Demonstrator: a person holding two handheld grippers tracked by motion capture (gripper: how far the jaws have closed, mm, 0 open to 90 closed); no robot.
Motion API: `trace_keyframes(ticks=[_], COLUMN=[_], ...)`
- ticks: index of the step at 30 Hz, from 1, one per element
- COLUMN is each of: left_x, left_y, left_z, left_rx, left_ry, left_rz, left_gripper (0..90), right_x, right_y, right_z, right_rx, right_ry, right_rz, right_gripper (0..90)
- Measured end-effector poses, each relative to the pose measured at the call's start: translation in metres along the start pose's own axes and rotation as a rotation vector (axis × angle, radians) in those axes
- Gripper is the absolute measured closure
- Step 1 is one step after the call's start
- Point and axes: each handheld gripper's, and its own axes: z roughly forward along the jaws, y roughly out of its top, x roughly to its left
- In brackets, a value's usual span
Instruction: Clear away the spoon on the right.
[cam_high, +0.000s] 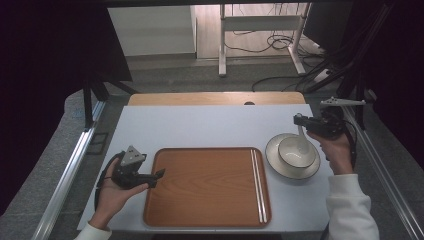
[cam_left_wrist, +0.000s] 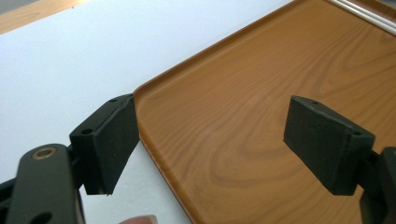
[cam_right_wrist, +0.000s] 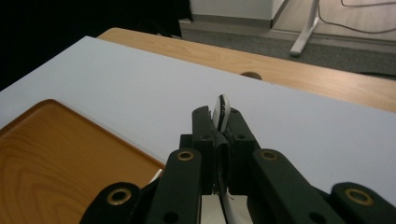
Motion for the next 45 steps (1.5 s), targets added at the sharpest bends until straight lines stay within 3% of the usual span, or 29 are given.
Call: trace_keyframes(ticks=[4,10,13,18,37,45], left_x=[0.0,0.0,0.0,-0.001,-0.001,-0.001], left_y=[0.0,0.0,0.0,0.0,0.0,0.0], left_z=[0.0,0.0,0.0,0.0,-0.001,-0.002], left_rx=[0.0,-0.001,-0.002,-0.001,-0.002,-0.001], left_ry=[0.0,-0.001,-0.001,-0.001,-0.001,-0.001], left_rz=[0.0,0.001,0.001,0.002,0.002,0.005], left_gripper=[18.0,18.0,18.0,18.0,18.0,18.0], right_x=[0.023,0.045,0.06,0.078,0.13,0.15], right_y=[0.009,0.016,0.017,0.018,0.001,-0.008], right_z=[-0.005,-0.005,0.0,0.01,0.059,0.074], right_rx=[-0.015,-0.027,-0.009,0.03,0.216,0.275], right_ry=[0.034,0.092,0.153,0.202,0.286,0.296], right_rz=[-0.063,-0.109,-0.127,-0.156,-0.284,-0.335], right_gripper=[85.4,85.4,85.4,85.4,85.3,85.3])
